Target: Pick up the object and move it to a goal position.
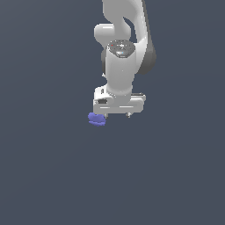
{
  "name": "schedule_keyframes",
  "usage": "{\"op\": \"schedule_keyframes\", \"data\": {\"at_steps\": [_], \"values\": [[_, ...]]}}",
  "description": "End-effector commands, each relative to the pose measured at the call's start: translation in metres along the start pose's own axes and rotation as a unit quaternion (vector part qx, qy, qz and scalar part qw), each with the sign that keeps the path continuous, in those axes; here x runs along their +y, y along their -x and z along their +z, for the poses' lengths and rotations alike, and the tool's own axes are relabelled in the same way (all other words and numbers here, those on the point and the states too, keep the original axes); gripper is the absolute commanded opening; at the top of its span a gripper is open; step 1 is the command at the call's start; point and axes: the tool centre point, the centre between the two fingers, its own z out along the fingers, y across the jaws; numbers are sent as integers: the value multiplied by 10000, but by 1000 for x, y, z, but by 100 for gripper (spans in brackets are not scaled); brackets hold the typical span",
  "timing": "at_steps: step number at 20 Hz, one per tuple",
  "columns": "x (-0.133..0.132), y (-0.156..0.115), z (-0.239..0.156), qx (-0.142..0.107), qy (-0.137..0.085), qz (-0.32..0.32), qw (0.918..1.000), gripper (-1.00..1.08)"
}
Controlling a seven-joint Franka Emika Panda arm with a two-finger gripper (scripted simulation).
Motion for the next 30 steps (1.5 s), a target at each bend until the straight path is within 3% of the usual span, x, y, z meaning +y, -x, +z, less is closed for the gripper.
{"op": "schedule_keyframes", "data": {"at_steps": [1, 18, 30], "values": [[-1, 0, 0, 0, -9, 14, 10000, 100], [15, 9, 9, -7, -4, -764, 9971, 100], [40, 25, 24, -15, -8, -2035, 9791, 100]]}}
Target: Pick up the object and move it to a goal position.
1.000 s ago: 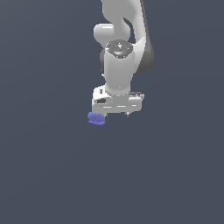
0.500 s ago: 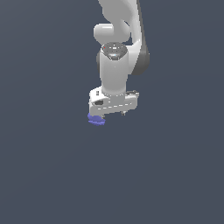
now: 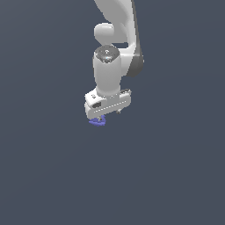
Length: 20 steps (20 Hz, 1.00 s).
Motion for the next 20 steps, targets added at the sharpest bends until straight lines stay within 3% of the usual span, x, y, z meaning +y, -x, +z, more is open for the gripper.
{"op": "schedule_keyframes", "data": {"at_steps": [1, 10, 20], "values": [[3, 5, 3, -1, -1, -285, 9996, 100], [15, 25, 14, -6, -6, -1281, 9918, 100], [26, 47, 26, -9, -14, -2373, 9714, 100]]}}
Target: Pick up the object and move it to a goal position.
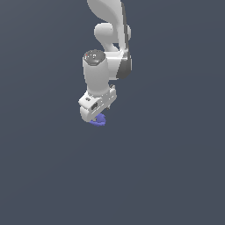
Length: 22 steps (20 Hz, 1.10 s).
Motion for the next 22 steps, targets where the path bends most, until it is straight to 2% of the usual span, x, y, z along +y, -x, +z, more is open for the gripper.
{"op": "schedule_keyframes", "data": {"at_steps": [1, 7, 13, 22], "values": [[0, 6, 3, 0, -2, -286, 9996, 100], [-1, 21, 10, 0, -6, -953, 9954, 100], [-2, 35, 16, 2, -11, -1578, 9875, 100], [-4, 48, 22, 4, -15, -2154, 9765, 100]]}}
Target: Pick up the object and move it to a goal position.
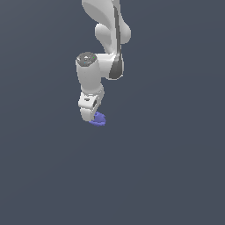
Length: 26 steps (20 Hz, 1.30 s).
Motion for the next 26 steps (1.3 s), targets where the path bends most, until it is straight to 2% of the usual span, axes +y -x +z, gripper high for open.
{"op": "schedule_keyframes", "data": {"at_steps": [1, 11, 21, 26], "values": [[-1, 2, 1, 1, 0, -119, 9999, 100], [-2, 4, 5, 1, -1, -202, 9998, 100], [-4, 4, 45, 4, -1, -220, 9998, 100], [-3, 4, 52, 3, -1, -222, 9998, 100]]}}
